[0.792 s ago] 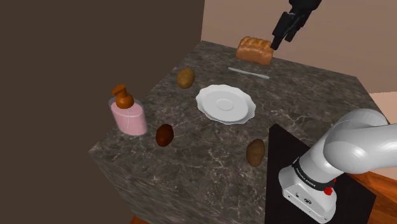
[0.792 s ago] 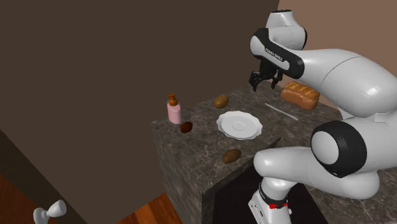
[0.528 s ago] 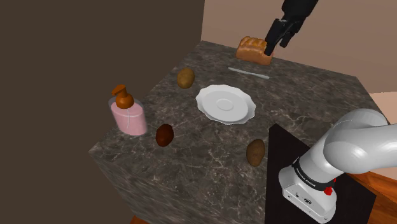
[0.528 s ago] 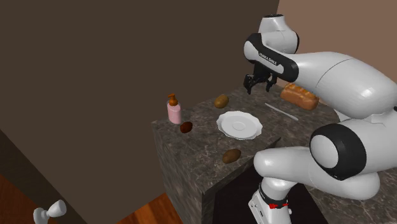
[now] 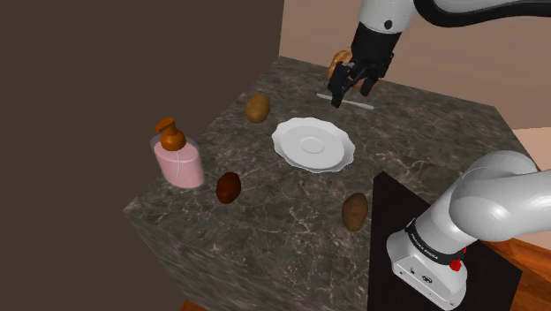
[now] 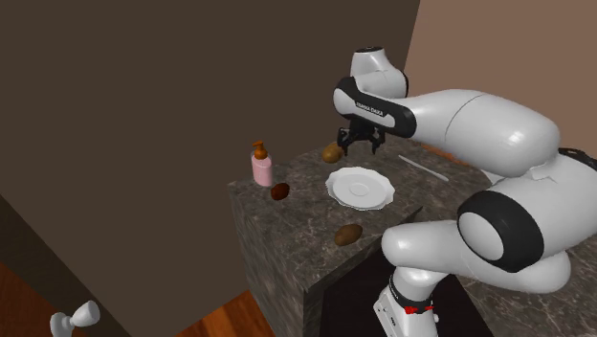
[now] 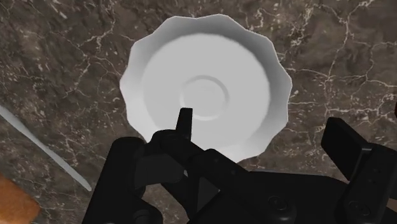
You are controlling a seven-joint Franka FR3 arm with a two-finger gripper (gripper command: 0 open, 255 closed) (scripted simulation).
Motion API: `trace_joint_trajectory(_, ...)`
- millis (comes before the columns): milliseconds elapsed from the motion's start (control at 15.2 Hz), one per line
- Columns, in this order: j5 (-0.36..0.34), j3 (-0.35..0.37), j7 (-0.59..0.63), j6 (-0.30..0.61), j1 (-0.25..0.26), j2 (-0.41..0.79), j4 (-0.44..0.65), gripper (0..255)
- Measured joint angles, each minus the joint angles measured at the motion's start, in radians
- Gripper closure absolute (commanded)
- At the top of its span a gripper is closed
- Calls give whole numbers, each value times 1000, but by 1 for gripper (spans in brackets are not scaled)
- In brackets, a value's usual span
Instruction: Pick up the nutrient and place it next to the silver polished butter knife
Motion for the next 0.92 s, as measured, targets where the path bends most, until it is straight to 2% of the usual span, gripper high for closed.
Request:
trace_joint_trajectory(462, 62, 179, 249, 129, -14, 132, -4, 0)
trace_joint_trajectory(594, 69, 243, 333, 162, -25, 196, 25, 0)
trace_joint_trajectory(924, 46, 380, 528, 257, -70, 352, 74, 0)
